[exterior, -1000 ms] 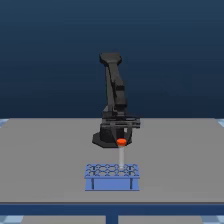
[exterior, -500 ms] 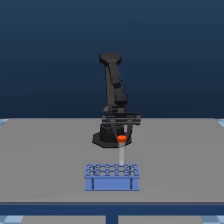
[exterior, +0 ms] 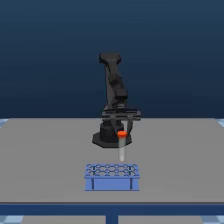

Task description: Pick up the centrifuge tube on the rack

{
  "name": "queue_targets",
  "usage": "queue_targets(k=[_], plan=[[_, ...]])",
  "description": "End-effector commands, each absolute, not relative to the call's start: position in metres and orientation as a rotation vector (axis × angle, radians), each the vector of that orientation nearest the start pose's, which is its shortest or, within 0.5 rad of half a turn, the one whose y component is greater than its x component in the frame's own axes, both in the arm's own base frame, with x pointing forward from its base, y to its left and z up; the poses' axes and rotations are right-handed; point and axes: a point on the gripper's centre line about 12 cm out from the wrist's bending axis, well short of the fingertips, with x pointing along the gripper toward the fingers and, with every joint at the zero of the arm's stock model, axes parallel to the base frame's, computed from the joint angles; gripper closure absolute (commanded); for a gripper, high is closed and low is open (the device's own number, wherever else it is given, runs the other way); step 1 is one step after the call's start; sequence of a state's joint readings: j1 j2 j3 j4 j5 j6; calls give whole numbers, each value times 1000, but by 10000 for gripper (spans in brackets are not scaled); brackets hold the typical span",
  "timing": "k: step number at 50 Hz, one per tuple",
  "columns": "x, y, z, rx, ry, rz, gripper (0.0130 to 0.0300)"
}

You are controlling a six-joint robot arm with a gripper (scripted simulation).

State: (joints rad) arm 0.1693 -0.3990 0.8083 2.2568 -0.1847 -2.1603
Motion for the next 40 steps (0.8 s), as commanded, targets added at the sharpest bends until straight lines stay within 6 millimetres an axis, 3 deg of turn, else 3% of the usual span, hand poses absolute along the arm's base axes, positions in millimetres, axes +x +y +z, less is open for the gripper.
queue_targets(k=[1,40], plan=[[313,36,252,0,524,0,300],[313,36,264,0,524,0,300]])
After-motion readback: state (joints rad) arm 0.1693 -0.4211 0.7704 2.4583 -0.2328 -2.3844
